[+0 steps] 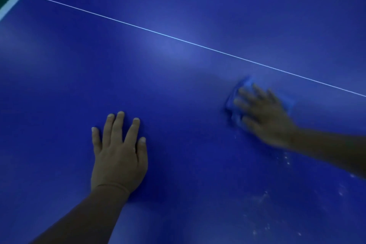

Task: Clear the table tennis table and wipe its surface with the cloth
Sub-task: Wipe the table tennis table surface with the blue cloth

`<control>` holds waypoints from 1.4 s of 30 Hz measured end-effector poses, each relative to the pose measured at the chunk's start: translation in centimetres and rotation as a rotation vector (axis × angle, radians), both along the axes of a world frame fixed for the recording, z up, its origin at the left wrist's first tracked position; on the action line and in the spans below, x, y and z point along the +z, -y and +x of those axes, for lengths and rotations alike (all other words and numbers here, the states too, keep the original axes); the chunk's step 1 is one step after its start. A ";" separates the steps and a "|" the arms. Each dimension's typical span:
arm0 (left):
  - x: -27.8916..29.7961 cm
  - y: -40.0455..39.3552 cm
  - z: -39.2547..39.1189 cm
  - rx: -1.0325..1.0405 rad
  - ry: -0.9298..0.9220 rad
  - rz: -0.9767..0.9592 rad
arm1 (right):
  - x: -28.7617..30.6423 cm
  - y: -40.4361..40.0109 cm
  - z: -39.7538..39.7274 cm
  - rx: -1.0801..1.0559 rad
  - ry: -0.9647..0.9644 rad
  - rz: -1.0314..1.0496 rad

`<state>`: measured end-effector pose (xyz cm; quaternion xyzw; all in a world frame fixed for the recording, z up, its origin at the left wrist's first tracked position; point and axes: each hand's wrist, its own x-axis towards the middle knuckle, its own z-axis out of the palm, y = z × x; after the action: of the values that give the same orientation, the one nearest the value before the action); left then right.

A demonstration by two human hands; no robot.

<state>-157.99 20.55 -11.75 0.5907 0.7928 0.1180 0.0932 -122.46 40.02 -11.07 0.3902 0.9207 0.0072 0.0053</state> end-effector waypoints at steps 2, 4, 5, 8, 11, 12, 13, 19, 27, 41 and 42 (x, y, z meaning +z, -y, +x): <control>0.0 0.0 0.0 -0.001 0.000 -0.002 | -0.8 5.1 1.2 0.255 0.005 0.018; 0.0 0.0 0.0 0.003 -0.003 -0.009 | -0.1 5.2 2.1 0.381 0.045 -0.035; 0.0 -0.1 0.1 0.000 -0.004 -0.013 | 0.0 3.8 2.4 0.407 0.076 -0.034; -0.1 -0.1 0.0 -0.007 -0.009 -0.021 | 0.2 -2.2 1.3 -0.067 -0.023 -0.008; 0.1 0.0 0.1 -0.005 -0.002 -0.022 | 0.9 -4.8 -1.1 -0.530 -0.093 -0.042; 0.2 -0.1 0.1 -0.004 0.002 -0.023 | 0.8 -4.0 -1.8 -0.506 -0.080 -0.042; 0.2 -0.2 0.1 -0.002 0.006 -0.026 | 0.6 -2.5 -2.3 -0.428 -0.067 -0.033; 0.6 -0.2 -0.1 -0.015 0.062 -0.015 | 0.4 20.4 -1.1 0.311 -0.041 -0.115; 2.3 5.6 -0.1 -0.223 0.143 0.021 | 0.8 13.0 1.0 -0.281 -0.072 -0.096; 0.7 21.4 2.4 -0.620 -0.057 -0.069 | 0.5 35.1 3.6 0.150 0.006 -0.153; 0.7 21.3 2.3 -0.627 -0.063 -0.073 | 0.1 32.8 3.4 0.035 0.001 -0.136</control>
<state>-155.64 -0.79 -11.02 0.8058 0.5783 0.0366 0.1217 -119.08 7.25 -10.92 0.3726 0.9258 -0.0552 0.0320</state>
